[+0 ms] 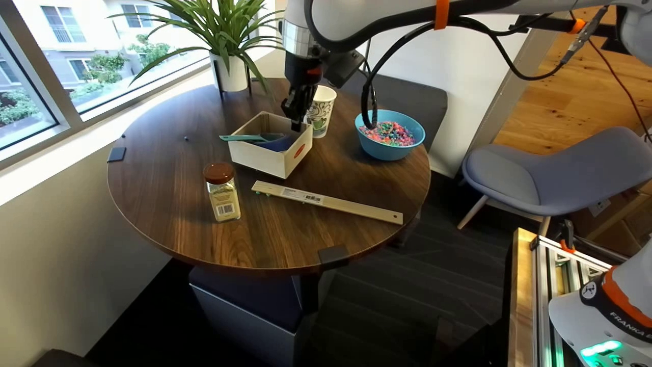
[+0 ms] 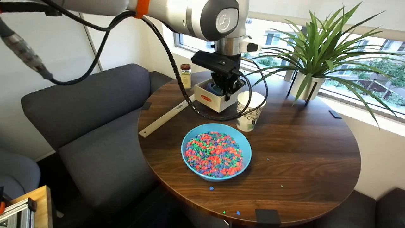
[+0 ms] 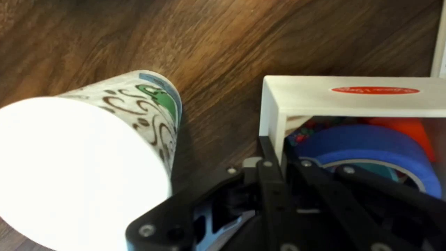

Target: Move the box to the left.

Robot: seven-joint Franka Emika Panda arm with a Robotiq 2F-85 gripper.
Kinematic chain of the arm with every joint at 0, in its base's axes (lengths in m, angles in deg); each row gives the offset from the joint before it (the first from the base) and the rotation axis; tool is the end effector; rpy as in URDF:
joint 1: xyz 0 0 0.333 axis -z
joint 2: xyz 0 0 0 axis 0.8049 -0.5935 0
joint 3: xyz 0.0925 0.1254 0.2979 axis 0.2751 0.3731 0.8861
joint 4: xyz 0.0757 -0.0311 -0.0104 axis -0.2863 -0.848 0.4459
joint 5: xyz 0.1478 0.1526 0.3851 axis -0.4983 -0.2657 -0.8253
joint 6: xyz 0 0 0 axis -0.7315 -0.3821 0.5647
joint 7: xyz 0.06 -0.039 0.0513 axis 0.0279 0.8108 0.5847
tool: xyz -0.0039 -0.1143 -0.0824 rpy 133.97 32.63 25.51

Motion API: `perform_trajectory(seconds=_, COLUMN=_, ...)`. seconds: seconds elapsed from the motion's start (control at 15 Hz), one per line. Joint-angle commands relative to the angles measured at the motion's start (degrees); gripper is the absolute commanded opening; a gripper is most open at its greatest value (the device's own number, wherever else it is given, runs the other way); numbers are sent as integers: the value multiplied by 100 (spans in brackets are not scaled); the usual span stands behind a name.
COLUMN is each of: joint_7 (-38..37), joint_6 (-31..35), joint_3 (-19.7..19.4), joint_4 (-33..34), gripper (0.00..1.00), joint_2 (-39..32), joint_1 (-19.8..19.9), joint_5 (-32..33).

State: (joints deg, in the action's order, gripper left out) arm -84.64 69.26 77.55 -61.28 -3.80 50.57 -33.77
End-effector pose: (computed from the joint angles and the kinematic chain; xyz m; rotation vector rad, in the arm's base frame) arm 0.7829 0.0717 0.3974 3.0844 0.2778 0.1799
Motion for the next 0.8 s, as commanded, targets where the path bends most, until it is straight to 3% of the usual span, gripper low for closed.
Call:
perform_trajectory(seconds=0.0, joint_7=27, joint_6=-59, joint_3=-82, joint_4=342, gripper=3, joint_2=-228, joint_1=-84, joint_5=73)
perform_trajectory(seconds=0.07, joint_7=64, joint_6=-122, joint_3=-76, joint_4=341, gripper=32, joint_2=-228, joint_1=-70, joint_5=53)
perform_trajectory(seconds=0.13, joint_7=125, joint_6=-178, joint_3=-56, joint_4=339, gripper=32, joint_2=-221, joint_1=-47, joint_5=14)
perform_trajectory(seconds=0.4, joint_7=389, joint_6=-304, joint_3=-3, joint_4=176, gripper=61, joint_2=79, joint_1=16, joint_5=-46)
perform_trajectory(seconds=0.73, joint_7=1285, joint_6=-84, joint_3=226, joint_4=-468, gripper=98, joint_2=1093, joint_1=209, joint_5=-469)
